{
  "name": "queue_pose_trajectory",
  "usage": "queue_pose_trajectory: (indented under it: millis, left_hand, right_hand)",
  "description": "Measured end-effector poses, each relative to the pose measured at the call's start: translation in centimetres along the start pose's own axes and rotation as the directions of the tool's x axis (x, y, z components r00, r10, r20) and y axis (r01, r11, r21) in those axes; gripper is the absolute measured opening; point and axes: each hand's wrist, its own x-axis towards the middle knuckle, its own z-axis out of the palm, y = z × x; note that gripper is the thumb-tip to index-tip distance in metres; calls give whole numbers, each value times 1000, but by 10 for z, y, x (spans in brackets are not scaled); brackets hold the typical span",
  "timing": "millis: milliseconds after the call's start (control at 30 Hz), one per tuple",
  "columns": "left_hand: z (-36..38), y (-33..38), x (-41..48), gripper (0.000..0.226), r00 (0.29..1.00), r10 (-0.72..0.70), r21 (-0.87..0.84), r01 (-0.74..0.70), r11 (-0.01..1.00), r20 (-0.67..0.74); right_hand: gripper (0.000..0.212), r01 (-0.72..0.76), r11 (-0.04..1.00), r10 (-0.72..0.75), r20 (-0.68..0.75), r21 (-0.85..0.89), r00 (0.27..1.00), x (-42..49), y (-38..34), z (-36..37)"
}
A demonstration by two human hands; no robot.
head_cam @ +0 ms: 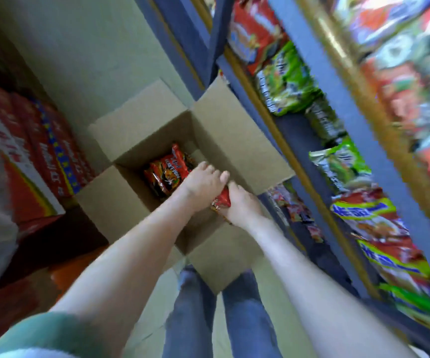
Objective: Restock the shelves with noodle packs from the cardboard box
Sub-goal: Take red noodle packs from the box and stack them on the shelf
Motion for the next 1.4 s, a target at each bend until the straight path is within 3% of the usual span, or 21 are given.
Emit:
queue_pose_trajectory:
  millis: [200,433,667,867,967,1067,1133,1200,1267,1400]
  left_hand:
    - [-139,43,-50,16,970,183,125,-164,979,-161]
    - [-232,151,-105,21,922,307,177,-270,947,-238]
    - [-295,268,-154,33,805,509,315,-418,852,-306]
    - [-356,336,-197,32,694,616,552,-367,748,-373]
    - [-390,350,-212,33,672,613,568,-335,752,-415]
    - [-422,352,-220,32,625,601,511,-349,786,-498]
    - [-441,350,-222,32,588,599,477,-371,797,-544]
    - [-459,347,-220,30,574,590,428,-406,807,-568]
    - [-475,342,-214,29,557,584,377,-450,810,-590]
    - [-502,331,-196,24,550,582,303,-517,801,-599]
  right_hand:
    - [41,-4,997,-11,-194,-76,981,-131,3,-101]
    - [43,-121,991,92,-348,-64,933,-275,39,-145]
    - [27,-220,972,152,-507,-77,848,-427,90,-159]
    - [31,-287,958,207,-676,-7,708,-524,113,-172]
    - [39,-332,943,198,-779,-14,595,-554,113,-185]
    - [47,-438,883,5,-928,-170,372,-568,113,-194]
    - [57,-588,791,-69,-979,-172,193,-571,108,-194]
    - [65,-685,716,-101,-991,-135,90,-566,103,-190]
    - [81,-724,681,-79,-994,-109,75,-555,100,-189]
    - [119,-737,672,22,-993,-70,115,-531,101,-205]
